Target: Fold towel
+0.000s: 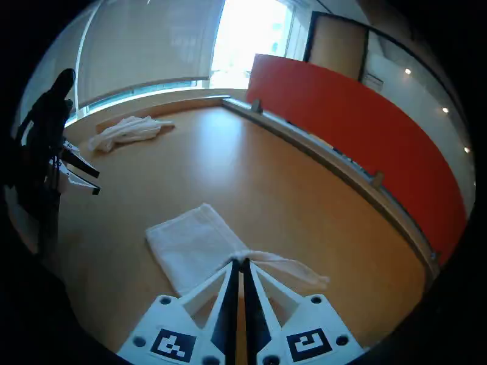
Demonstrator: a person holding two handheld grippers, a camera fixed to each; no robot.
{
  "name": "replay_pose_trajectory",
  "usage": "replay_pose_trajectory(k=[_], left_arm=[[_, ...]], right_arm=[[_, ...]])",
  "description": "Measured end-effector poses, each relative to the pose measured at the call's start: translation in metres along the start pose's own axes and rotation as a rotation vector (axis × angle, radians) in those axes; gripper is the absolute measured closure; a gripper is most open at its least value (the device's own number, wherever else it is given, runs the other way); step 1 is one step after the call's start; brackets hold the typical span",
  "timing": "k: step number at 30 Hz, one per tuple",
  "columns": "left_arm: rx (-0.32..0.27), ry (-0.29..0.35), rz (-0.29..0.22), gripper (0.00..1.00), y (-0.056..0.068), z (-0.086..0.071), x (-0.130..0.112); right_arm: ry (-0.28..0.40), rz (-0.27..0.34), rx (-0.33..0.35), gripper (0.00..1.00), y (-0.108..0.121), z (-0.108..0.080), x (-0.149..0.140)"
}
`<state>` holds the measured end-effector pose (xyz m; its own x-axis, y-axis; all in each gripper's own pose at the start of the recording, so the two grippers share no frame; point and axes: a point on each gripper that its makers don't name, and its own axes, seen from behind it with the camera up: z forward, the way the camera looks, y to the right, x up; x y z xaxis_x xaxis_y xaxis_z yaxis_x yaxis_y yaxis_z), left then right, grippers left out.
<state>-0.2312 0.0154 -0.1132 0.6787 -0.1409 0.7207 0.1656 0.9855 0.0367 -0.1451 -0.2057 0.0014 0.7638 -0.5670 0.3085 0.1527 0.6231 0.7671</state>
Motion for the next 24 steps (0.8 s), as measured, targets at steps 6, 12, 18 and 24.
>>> replay_pose_trajectory(k=[6, 12, 18, 24], left_arm=[[-0.008, 0.014, -0.028, 0.06, 0.001, -0.003, 0.0], [-0.016, 0.024, -0.048, 0.06, 0.004, -0.005, 0.0], [-0.021, 0.029, -0.064, 0.06, 0.005, -0.009, -0.001], [-0.017, 0.025, -0.091, 0.06, 0.0, -0.012, -0.006]], right_arm=[[-0.002, -0.036, 0.044, 0.95, -0.015, 0.017, 0.015], [-0.006, -0.072, 0.099, 0.95, -0.037, 0.034, 0.026], [-0.017, -0.103, 0.156, 0.95, -0.065, 0.052, 0.031], [-0.049, -0.091, 0.229, 0.95, -0.103, 0.075, 0.018]])
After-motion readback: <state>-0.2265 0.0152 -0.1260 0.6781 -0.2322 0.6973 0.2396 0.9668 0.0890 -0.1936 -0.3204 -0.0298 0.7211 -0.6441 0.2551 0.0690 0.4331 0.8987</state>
